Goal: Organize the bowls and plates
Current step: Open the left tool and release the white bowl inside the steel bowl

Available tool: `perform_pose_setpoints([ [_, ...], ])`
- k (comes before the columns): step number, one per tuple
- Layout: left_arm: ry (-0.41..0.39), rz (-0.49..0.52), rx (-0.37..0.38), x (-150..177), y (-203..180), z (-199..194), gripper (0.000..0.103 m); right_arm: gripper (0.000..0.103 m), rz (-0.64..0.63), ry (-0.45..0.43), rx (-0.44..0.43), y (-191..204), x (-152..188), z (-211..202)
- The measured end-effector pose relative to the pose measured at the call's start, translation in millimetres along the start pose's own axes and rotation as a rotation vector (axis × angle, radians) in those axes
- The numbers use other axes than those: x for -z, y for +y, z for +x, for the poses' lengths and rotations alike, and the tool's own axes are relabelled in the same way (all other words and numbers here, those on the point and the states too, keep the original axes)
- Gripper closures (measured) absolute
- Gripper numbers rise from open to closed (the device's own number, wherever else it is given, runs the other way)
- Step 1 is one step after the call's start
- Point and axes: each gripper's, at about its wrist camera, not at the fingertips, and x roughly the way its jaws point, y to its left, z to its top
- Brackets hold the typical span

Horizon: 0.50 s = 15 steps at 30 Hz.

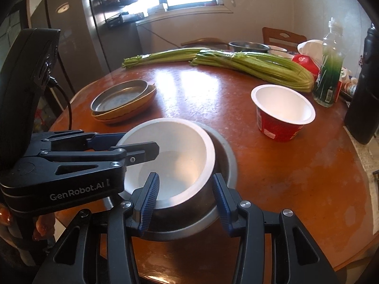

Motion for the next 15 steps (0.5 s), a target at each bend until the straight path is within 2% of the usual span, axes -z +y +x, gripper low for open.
perform_pose_setpoints([
  [4, -0.004, -0.008, 0.007, -1.2, -1.1, 0.4, 0.062, 0.055, -0.016, -0.007, 0.023, 1.5, 0.2, -1.7],
  [15, -0.025, -0.02, 0.018, -1.4, 2.2, -4.4, 0.061, 0.055, 0.006, -0.009, 0.014, -4.3, -1.2, -6.1],
])
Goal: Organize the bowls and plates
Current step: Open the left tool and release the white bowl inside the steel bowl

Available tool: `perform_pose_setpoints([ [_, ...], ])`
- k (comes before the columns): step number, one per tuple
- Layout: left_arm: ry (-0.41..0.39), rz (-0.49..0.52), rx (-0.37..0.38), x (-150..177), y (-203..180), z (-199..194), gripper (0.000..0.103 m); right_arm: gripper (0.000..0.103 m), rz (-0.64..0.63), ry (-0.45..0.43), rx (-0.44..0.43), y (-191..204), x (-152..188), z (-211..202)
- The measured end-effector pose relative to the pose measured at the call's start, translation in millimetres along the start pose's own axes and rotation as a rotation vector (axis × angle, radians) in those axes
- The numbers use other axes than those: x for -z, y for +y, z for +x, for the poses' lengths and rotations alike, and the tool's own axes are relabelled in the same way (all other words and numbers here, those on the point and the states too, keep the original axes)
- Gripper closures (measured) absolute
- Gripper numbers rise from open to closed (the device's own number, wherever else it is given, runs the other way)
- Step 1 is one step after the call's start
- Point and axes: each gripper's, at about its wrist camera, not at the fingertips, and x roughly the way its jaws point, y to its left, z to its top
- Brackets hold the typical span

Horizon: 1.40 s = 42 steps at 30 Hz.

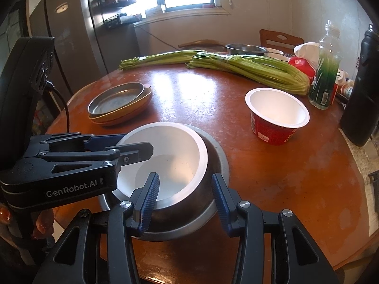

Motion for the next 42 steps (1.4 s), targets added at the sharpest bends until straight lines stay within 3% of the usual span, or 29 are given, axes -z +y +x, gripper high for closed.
perform_pose_setpoints([
  [26, -0.038, 0.029, -0.022, -9, -12, -17, 0.059, 0.054, 0.057, -0.061, -0.003, -20, -14, -24],
  [42, -0.069, 0.099, 0.008, -62, -39, -20, 0.059, 0.052, 0.12, -0.139, 0.051, -58, -43, -50],
])
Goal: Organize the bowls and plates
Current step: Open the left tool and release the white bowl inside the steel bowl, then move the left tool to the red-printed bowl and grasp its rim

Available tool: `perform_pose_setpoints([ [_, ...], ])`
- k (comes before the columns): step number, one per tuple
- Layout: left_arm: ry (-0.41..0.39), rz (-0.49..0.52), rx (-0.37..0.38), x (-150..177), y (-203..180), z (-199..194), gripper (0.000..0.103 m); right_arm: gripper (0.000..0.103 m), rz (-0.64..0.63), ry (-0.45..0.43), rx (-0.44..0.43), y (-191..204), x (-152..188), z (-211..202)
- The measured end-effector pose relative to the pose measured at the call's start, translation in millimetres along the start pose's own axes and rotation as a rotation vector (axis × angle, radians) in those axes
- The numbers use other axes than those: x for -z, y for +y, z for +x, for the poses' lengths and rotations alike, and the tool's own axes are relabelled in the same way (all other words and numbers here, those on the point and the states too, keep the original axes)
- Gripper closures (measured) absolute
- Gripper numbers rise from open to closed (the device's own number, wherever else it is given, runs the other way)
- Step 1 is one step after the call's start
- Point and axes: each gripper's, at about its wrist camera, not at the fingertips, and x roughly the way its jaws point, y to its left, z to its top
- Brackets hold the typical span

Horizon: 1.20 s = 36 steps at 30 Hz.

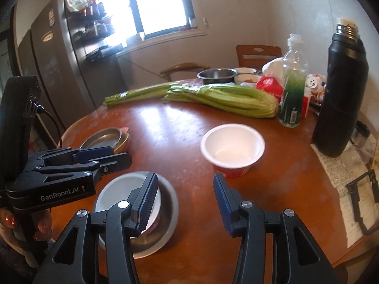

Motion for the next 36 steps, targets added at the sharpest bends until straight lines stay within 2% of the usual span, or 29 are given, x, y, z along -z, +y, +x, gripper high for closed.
perform_pose_setpoints([
  [11, 0.004, 0.053, 0.009, -38, -19, 19, 0.057, 0.049, 0.046, -0.033, 0.044, -34, -28, 2],
  [18, 0.054, 0.081, 0.015, -60, -29, 49, 0.056, 0.048, 0.079, -0.039, 0.063, -54, -40, 14],
  [30, 0.208, 0.071, 0.075, -71, -30, 117, 0.056, 0.048, 0.152, 0.036, 0.081, -89, -39, 60],
  [36, 0.251, 0.065, 0.082, -68, -32, 136, 0.056, 0.048, 0.163, 0.103, 0.08, -96, -29, 87],
])
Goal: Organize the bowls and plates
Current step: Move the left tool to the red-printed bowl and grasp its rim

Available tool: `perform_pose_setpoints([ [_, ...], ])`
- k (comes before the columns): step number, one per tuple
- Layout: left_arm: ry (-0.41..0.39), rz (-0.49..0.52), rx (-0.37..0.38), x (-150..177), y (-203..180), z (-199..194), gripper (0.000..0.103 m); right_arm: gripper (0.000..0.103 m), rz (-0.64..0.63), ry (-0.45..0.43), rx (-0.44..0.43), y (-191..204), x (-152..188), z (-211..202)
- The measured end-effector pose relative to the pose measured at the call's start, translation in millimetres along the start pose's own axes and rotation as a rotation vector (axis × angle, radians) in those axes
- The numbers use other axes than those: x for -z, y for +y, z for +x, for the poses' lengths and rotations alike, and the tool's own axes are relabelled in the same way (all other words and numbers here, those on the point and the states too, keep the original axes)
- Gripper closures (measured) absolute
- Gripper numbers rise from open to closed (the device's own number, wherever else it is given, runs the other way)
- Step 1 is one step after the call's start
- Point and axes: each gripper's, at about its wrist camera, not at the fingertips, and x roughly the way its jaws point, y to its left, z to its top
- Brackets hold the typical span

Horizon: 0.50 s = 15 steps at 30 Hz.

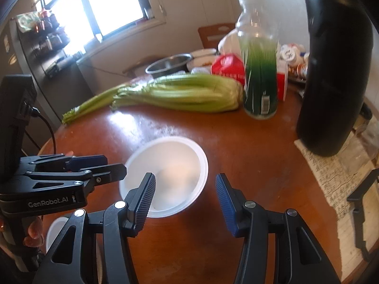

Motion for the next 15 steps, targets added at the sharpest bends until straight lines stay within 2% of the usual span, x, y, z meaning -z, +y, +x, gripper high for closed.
perform_pose_setpoints([
  [6, 0.012, -0.015, 0.008, -1, 6, 8, 0.056, 0.048, 0.001, 0.038, 0.003, -2, 2, 16],
  [15, 0.018, -0.02, 0.016, -3, 8, 15, 0.056, 0.048, -0.029, 0.046, 0.006, 3, 4, 28],
])
